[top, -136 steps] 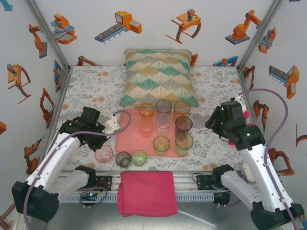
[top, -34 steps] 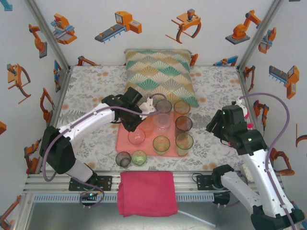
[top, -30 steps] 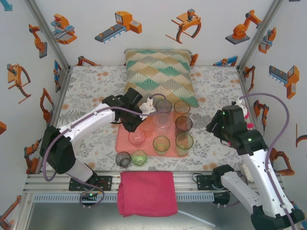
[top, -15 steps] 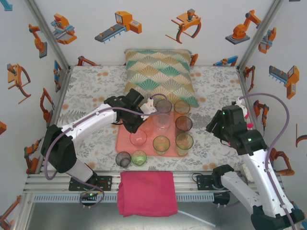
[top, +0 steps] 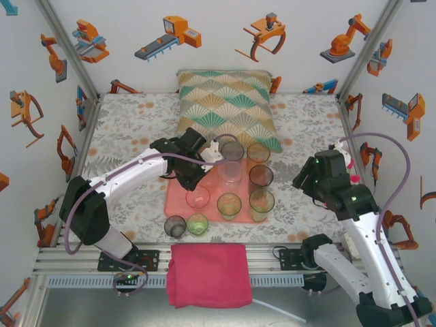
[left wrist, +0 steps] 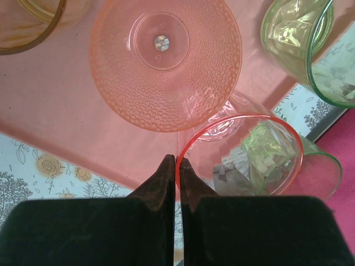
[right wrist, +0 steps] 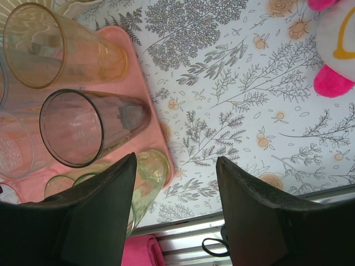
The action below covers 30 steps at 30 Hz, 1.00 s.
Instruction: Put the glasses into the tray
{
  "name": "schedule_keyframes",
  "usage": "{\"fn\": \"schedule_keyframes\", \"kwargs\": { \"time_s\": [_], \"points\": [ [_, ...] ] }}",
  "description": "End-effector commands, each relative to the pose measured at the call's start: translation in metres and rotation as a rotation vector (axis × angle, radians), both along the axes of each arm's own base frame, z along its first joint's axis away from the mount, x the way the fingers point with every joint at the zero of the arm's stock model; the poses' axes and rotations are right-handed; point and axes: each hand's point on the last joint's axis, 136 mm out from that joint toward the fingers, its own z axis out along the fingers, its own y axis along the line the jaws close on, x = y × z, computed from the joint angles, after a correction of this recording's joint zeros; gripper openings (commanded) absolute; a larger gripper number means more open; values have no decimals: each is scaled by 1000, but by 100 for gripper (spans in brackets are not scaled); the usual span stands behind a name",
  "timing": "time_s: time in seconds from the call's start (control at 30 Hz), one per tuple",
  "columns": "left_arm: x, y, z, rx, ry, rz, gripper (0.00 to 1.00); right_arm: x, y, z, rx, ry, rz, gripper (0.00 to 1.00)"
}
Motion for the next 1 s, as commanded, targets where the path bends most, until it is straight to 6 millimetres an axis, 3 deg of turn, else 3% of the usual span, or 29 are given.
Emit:
{"fn": "schedule_keyframes", "kwargs": {
  "time_s": [0.0, 0.97],
  "points": [
    [-6, -2, -6, -4, 35, 16, 11, -3, -5, -4, -5, 7, -25, 56],
    [-20, -13, -14, 1, 63, 3, 12, -7, -7, -7, -2, 5, -31, 56]
  ]
}}
